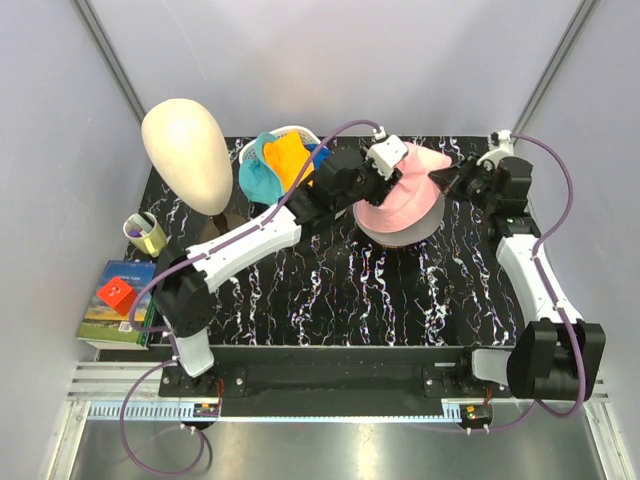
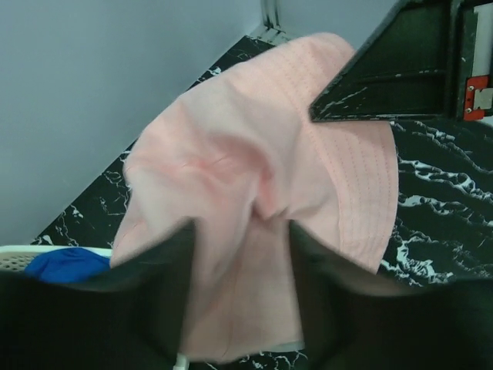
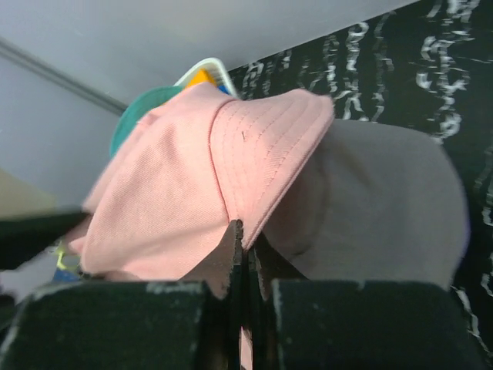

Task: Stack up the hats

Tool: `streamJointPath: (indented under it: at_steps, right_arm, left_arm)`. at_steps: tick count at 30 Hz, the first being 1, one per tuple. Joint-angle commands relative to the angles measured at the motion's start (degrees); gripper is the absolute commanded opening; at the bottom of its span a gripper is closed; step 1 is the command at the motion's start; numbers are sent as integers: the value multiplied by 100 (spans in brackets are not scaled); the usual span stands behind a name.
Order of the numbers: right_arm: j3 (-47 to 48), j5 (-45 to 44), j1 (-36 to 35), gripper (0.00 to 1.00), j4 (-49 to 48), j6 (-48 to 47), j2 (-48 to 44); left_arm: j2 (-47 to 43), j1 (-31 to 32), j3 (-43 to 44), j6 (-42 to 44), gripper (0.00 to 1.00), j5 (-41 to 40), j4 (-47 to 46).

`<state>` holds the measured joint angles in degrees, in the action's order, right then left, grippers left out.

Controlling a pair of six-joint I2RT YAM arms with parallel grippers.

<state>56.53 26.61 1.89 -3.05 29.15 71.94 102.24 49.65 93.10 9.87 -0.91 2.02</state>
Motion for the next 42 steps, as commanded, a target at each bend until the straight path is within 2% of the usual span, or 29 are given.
streamJointPath:
  at_steps: [1,5,10,13,16,20,23,24,27,31,42]
  right_arm:
    - [-72,-306,426,0,-20,-67,57]
    - [-256,-297,680,0,-108,3,100]
    - [-388,-130,813,0,-248,100,443]
    - [-520,-112,813,0,-389,179,654]
    - [-652,-165,813,0,-442,188,830]
    - [-880,-113,813,16,-591,170,874]
    - [-960,-68,813,20,-679,188,874]
    - [-977,-51,813,26,-688,179,892]
    - [-1004,-42,813,30,-679,127,918]
    - [-1074,-51,813,32,-679,56,927]
    - [-1092,107,813,34,-688,65,786]
  left_arm:
    - [-616,-78,-9,-99,76,-226,-676]
    - [-1143,-87,-624,-231,94,-366,-878]
    - [-1461,-279,-925,-572,96,-401,-669]
    - [-1513,-577,-1232,-1081,94,-340,-764]
    - [-1601,-911,-1741,-1715,92,98,-1062]
    - [-1698,-1132,-2322,-2172,88,564,-1563]
    - [-1593,-1255,-2621,-2568,84,960,-2073]
    - [-1462,-1325,-2665,-2778,83,1039,-2309]
    - [-1190,-1501,-2744,-3313,79,1478,-2801]
    - [-952,-1607,-2877,-3799,72,1804,-3497]
    - [-108,-1643,-2402,-4300,68,1892,-3244]
